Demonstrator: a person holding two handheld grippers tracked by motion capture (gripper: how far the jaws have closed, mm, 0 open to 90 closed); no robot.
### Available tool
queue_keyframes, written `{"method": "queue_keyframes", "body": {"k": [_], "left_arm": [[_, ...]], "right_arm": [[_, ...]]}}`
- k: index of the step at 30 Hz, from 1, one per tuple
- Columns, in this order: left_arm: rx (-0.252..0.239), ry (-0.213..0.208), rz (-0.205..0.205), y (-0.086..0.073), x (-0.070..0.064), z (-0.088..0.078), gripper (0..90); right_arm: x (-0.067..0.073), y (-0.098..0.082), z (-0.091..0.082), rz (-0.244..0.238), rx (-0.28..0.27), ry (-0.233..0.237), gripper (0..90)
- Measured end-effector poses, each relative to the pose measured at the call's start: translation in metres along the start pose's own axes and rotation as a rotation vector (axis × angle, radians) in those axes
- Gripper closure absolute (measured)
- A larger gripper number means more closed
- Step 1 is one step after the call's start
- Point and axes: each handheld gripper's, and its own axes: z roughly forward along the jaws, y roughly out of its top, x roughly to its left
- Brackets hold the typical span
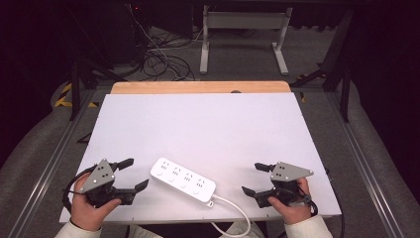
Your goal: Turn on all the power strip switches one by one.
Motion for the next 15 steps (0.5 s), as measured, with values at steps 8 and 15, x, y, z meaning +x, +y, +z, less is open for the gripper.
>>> {"method": "queue_keyframes", "body": {"k": [8,15], "left_arm": [[-0.015,0.030,-0.005,-0.023,0.006,-0.010,17.9],[0.041,-0.056,-0.043,-0.034,0.014,-0.007,21.1]], "right_arm": [[-0.003,-0.004,-0.001,0.009,0.008,0.004,11.7],[-0.005,-0.008,-0.002,0.018,0.012,0.012,11.6]]}}
